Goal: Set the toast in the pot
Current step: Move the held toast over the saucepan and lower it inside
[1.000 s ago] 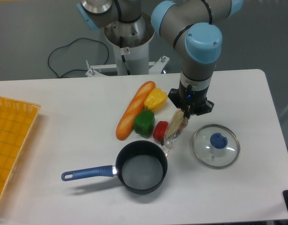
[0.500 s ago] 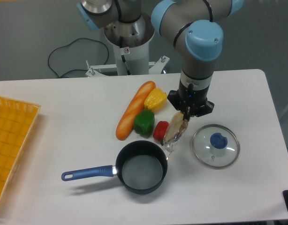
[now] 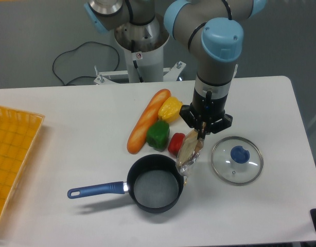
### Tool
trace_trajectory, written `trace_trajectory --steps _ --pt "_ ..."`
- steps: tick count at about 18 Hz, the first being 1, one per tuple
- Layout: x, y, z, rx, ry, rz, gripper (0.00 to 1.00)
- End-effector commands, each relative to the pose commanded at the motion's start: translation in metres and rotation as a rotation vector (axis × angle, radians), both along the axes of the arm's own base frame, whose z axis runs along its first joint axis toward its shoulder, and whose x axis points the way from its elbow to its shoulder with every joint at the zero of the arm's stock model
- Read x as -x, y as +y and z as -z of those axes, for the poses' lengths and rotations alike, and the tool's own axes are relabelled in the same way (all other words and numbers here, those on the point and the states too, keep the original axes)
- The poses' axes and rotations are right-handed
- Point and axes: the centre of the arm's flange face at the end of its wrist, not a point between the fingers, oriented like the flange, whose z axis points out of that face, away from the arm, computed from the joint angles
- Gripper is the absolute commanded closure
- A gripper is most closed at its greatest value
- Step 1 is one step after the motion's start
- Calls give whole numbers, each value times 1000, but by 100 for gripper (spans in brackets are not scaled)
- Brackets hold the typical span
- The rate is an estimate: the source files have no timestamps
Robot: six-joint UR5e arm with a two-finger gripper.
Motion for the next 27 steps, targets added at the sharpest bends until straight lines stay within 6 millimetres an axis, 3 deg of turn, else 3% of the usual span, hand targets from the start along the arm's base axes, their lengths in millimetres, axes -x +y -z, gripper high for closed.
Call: trace_trajectory --steps 8,13,27 --pt "-2 30 -1 -177 -20 -92 100" --pt "-15 49 15 -183 -28 -72 100" --pt "-29 68 61 -231 -13 -20 100"
